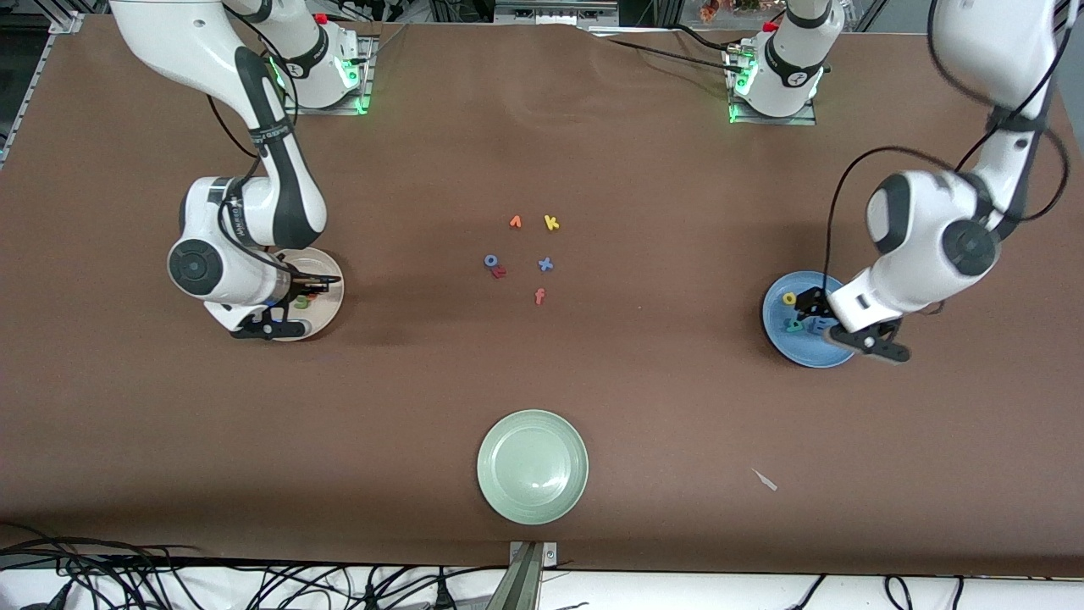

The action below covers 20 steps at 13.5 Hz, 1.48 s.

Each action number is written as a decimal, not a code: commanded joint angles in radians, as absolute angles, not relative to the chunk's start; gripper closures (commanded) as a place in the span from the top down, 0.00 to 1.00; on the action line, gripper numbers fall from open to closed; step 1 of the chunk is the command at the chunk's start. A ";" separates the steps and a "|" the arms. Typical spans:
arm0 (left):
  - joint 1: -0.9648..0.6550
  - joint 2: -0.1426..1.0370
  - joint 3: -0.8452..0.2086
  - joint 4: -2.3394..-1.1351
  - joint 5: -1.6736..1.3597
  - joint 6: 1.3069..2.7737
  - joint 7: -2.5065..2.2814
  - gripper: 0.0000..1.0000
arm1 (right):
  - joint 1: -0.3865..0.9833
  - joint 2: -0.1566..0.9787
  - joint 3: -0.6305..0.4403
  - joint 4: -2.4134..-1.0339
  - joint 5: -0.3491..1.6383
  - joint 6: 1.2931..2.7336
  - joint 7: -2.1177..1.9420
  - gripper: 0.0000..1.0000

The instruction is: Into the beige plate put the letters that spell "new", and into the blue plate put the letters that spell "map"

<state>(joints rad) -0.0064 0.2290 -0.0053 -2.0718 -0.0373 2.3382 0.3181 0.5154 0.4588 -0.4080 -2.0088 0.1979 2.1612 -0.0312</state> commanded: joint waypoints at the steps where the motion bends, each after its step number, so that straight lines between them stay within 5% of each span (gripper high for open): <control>1: -0.002 -0.004 -0.012 -2.154 -0.020 2.206 0.302 1.00 | 0.517 0.442 -0.413 -1.985 0.204 2.096 -0.040 1.00; 5: 0.017 -0.201 -0.006 -2.087 -0.018 1.915 0.302 1.00 | 0.520 0.440 -0.411 -1.792 0.210 1.840 -0.038 1.00; 12: 0.028 -0.203 -0.020 -1.737 -0.006 1.412 0.043 1.00 | 0.534 0.431 -0.405 -1.468 0.193 1.378 0.087 1.00; 14: 0.026 -0.192 -0.017 -1.709 -0.006 1.404 0.000 1.00 | 0.537 0.393 -0.400 -1.456 0.186 1.377 0.084 1.00; 16: 0.025 -0.137 -0.005 -1.649 -0.008 1.401 0.000 1.00 | 0.447 0.298 -0.266 -1.500 0.131 1.411 0.084 1.00; 20: 0.014 -0.057 -0.015 -1.542 -0.015 1.401 0.000 1.00 | 0.295 0.073 -0.126 -1.710 0.054 1.587 0.068 1.00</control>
